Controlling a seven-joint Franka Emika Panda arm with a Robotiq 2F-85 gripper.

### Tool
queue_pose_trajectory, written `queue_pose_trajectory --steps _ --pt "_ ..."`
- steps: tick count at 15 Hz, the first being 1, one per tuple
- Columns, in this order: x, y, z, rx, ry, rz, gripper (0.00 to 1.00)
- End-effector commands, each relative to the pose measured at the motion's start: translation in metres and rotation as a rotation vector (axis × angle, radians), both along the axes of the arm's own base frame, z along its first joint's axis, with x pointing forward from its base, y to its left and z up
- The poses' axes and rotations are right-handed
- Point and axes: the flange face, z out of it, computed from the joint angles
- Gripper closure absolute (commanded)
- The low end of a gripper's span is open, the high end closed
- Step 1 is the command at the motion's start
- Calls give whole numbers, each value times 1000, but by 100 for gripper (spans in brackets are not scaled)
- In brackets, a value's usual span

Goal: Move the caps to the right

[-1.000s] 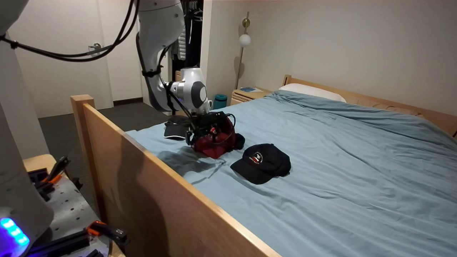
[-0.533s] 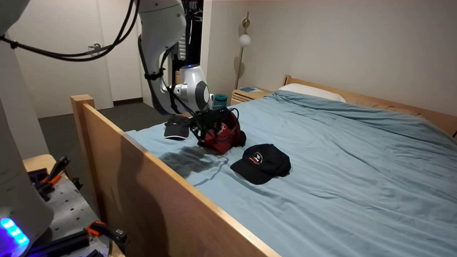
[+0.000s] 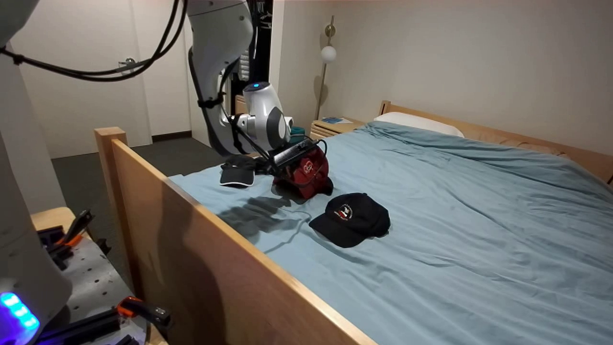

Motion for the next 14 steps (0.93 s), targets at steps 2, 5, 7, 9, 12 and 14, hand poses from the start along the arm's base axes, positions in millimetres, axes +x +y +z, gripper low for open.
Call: queue_pose_trajectory --steps 2,5,7,9,12,14 --pt "-7 4 5 64 -18 -20 98" --pt "-9 9 5 96 -15 -30 96" --pt "-8 10 3 116 -16 -41 96" --pt "-2 6 3 134 -39 -56 97" --pt "1 3 5 151 -56 -73 96" --pt "-4 8 -1 171 -40 -71 70"
